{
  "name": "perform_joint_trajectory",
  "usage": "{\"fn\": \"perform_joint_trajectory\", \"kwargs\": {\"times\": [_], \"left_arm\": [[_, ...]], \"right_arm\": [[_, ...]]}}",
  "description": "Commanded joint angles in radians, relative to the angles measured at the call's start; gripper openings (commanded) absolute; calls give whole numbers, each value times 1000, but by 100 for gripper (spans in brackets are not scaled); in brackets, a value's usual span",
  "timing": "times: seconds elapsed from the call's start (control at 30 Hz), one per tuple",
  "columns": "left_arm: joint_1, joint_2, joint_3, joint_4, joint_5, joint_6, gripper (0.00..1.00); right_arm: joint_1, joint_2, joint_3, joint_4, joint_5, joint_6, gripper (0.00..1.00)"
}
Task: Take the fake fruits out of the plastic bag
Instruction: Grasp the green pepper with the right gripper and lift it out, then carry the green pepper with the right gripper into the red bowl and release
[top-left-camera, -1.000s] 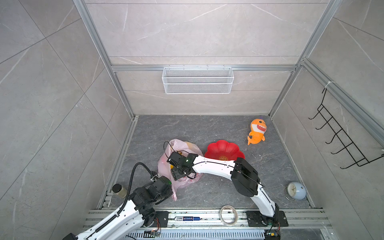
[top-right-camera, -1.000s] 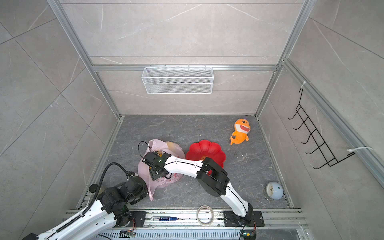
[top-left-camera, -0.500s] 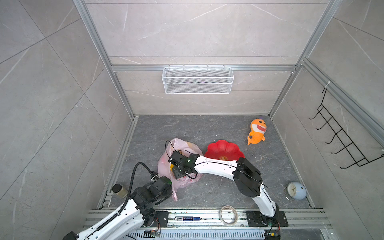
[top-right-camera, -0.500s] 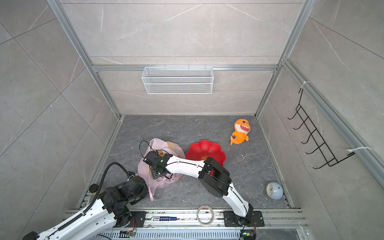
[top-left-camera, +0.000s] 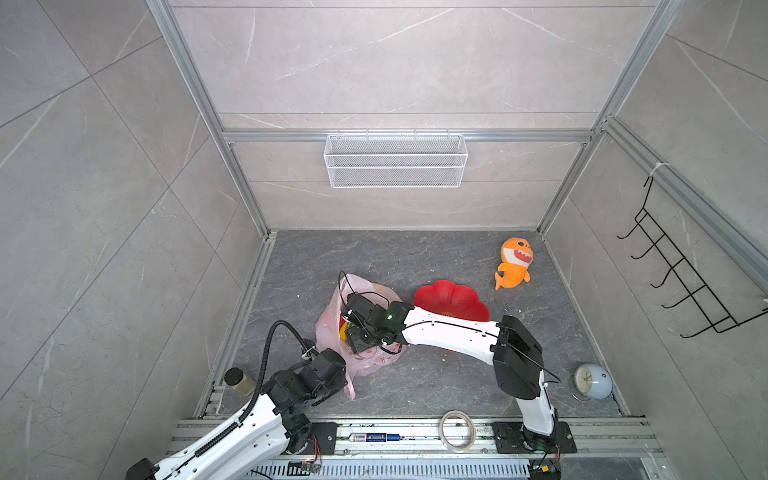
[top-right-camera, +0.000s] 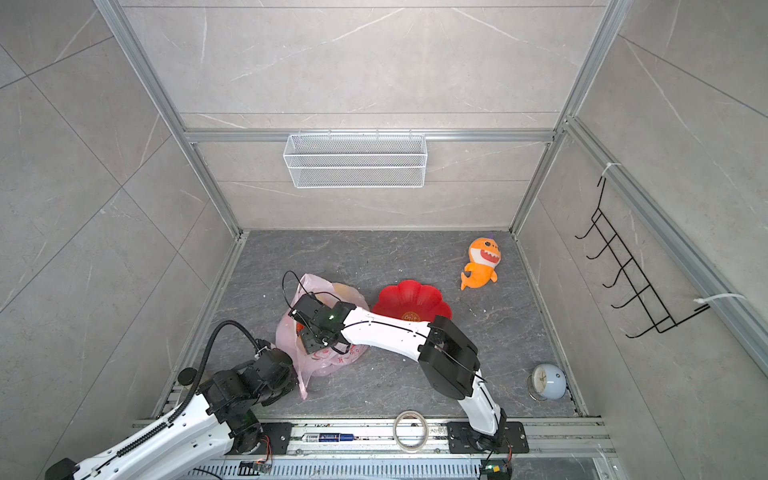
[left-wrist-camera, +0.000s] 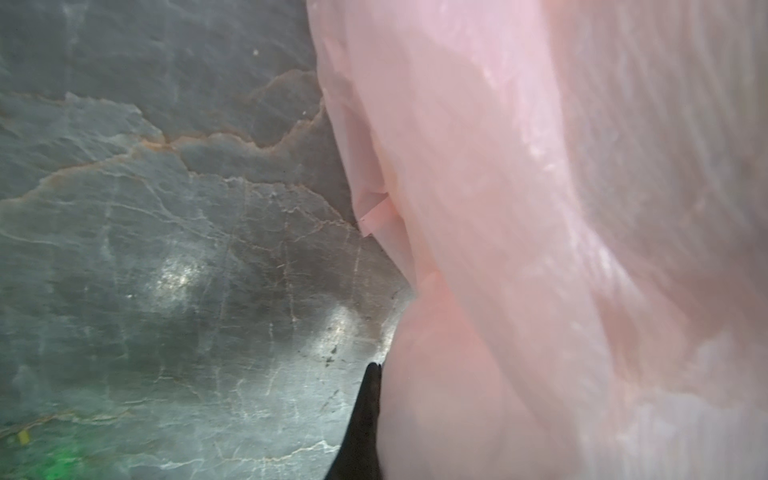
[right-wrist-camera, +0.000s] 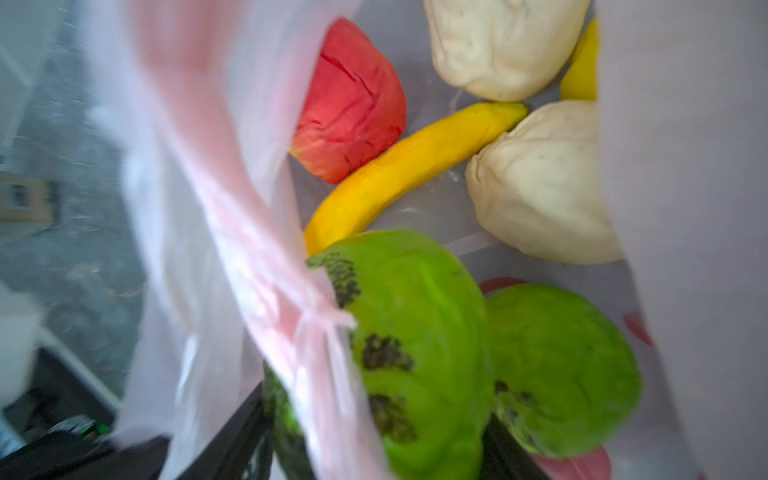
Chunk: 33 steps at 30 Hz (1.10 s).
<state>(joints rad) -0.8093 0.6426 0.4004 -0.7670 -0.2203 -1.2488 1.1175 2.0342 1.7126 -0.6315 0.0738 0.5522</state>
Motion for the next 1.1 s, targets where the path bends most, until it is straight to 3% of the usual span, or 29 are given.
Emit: {"fn": "perform_joint_trajectory", "kwargs": {"times": [0.0,0.53,1.07], "left_arm": [[-4,27,63,49,-45,20,2],[-4,81,61,113,-45,39,1],[-4,101,73,121,-53,41,1]], "right_arm": [[-5,-70,-17,-27,-35,-20,33],[-5,-327,-113,-101,-70,-42,32],[-126,-572,-186,-225,78,-100,32]]}}
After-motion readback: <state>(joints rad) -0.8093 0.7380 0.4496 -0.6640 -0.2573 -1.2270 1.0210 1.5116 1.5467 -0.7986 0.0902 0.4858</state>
